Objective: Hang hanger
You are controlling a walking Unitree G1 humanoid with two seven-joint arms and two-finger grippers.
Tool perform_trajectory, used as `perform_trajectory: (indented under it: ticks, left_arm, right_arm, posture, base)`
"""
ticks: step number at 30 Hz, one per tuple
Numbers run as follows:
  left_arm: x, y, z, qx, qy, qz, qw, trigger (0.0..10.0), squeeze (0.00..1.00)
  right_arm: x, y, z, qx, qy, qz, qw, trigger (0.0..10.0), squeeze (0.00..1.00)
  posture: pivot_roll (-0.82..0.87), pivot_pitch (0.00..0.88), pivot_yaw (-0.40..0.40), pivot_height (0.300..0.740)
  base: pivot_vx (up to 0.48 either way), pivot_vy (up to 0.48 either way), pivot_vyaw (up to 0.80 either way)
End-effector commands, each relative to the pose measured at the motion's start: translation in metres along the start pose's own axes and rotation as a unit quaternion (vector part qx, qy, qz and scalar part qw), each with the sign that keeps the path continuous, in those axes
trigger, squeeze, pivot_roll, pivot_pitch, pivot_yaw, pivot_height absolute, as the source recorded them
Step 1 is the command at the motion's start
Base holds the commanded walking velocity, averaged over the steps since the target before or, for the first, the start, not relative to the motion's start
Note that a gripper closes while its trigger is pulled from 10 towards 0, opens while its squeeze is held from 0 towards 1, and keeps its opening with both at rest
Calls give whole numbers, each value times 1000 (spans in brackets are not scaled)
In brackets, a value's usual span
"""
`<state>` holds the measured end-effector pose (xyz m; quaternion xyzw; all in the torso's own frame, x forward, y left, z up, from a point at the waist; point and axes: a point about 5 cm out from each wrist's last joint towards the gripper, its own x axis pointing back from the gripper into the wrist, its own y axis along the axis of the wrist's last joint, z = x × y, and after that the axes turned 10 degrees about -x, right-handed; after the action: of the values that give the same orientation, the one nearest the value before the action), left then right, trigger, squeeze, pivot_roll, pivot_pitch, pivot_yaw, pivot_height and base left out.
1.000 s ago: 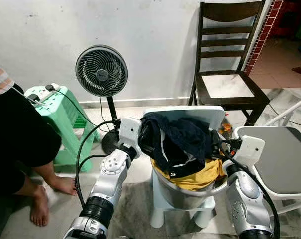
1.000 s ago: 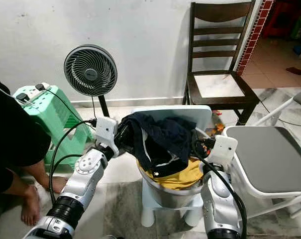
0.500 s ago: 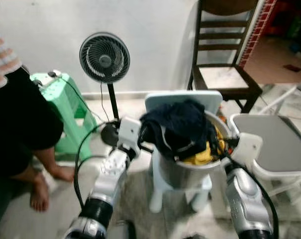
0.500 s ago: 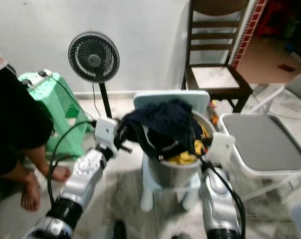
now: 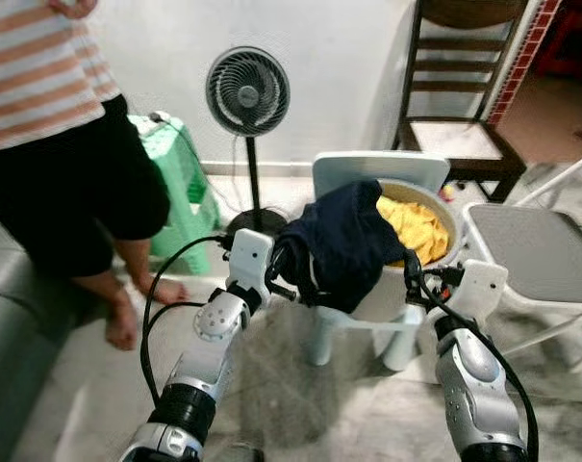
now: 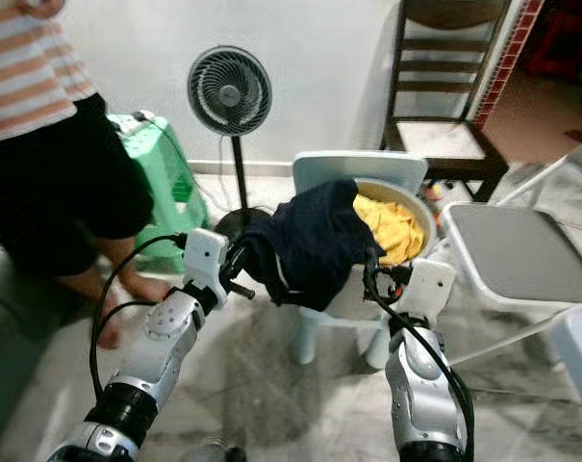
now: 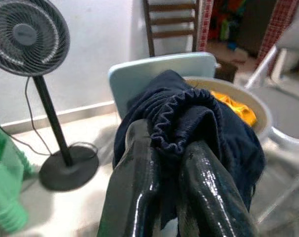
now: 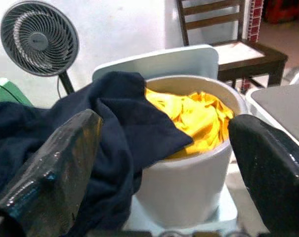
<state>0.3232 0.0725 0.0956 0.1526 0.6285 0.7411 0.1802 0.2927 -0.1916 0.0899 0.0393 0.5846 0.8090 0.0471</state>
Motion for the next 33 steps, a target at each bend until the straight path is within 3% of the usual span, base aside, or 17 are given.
perform_trajectory:
  ticks: [1,14,20,22,23,25,33]
  left_arm:
    - [-4,10,-2,-12,-10,-20,1000,10000,0]
    - [-6,11,-7,-8,-18,-20,1000,10000,0]
    - [-16,24,-18,0,-35,-41,999,10000,0]
    - [-17,28,-19,11,-40,-49,998,10000,0]
    - [-20,40,-23,42,-52,-72,995,10000,0]
    - [-23,54,-27,65,-68,-97,991,10000,0]
    - [-27,64,-33,50,-101,-111,987,10000,0]
  right_arm:
    - [-1,5,-1,2,-1,-7,1000,10000,0]
    - [1,6,-1,-1,-4,-10,1000,10000,0]
    - [-1,7,-3,-4,-8,-11,1000,10000,0]
    - [-1,8,-3,-6,-10,-11,1000,10000,0]
    - [-2,8,-3,-7,-11,-11,1000,10000,0]
    - [-2,9,-4,-7,-12,-12,1000,10000,0]
    - [-4,10,-3,-6,-11,-14,1000,10000,0]
  posture:
    - [-20,99,18,740]
    - [-32,107,24,740]
    - [-36,102,28,740]
    - [-39,100,27,740]
    - [-39,99,27,740]
    - [-39,96,27,740]
    - [-41,89,29,740]
  base:
    - [0,0,0]
    - [0,0,0]
    - [0,0,0]
    - [0,0,-613]
    - [0,0,-800]
    - [0,0,-800]
    - [0,0,-800]
